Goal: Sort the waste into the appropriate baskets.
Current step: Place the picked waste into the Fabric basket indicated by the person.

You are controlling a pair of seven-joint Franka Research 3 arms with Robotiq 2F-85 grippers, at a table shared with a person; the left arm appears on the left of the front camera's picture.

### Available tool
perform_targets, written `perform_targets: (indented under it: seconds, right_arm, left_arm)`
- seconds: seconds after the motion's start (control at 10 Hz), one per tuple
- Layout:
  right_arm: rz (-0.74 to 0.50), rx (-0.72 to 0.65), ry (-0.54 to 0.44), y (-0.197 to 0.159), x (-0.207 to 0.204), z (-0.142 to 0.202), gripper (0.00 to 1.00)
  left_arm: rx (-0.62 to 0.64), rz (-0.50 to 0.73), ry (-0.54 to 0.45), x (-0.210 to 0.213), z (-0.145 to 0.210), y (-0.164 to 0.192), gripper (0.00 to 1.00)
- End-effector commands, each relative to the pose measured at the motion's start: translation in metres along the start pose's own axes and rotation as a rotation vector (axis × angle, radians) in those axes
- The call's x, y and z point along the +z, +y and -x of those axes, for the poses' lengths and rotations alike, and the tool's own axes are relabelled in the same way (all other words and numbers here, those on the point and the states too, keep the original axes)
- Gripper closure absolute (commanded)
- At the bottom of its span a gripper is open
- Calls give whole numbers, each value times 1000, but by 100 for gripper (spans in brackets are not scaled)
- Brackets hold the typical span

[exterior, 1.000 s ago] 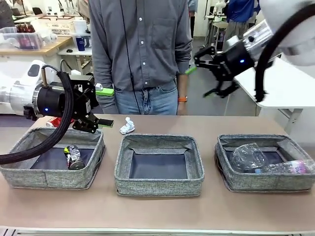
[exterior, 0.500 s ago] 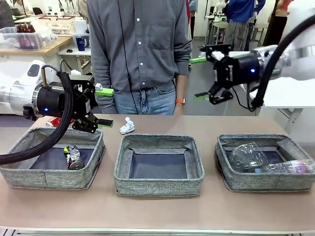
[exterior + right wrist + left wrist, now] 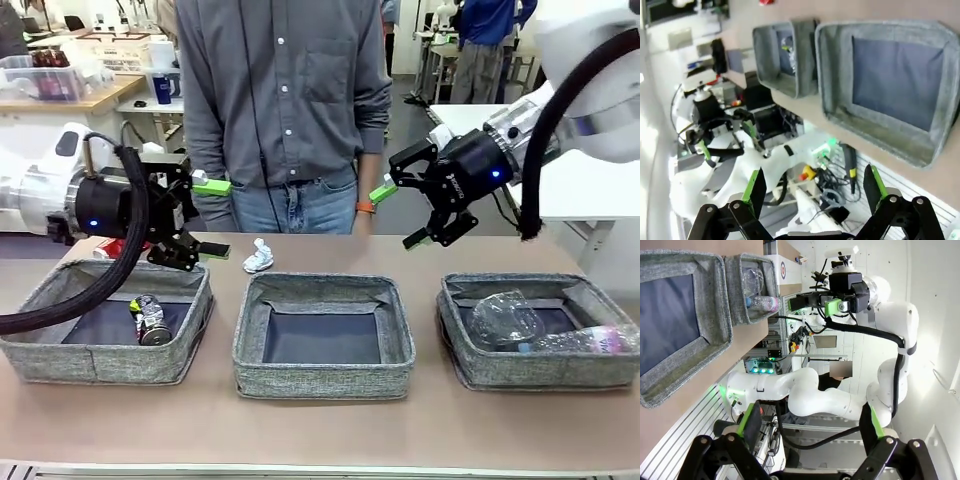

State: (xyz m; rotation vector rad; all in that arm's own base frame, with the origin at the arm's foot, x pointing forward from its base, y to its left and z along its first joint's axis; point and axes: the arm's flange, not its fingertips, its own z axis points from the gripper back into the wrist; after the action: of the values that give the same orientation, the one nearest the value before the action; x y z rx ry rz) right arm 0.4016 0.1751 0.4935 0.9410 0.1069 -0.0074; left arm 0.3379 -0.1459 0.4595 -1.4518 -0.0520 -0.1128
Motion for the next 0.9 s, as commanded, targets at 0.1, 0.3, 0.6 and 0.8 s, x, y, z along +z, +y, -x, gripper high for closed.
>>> perform_targets:
  seconds: [0.1, 0.3, 0.6, 0.8]
  right_arm:
    - [-79, -58, 90, -18, 10, -6, 0]
    - [-79, -58, 90, -18, 10, -6, 0]
    - [-79, -58, 90, -18, 10, -6, 0]
    - [-79, -58, 90, -18, 10, -6, 0]
  left_arm:
    - [9, 5, -8, -1, 0, -3, 0]
    - [9, 5, -8, -1, 0, -3, 0]
    - [9, 5, -8, -1, 0, -3, 0]
    - [9, 5, -8, -1, 0, -3, 0]
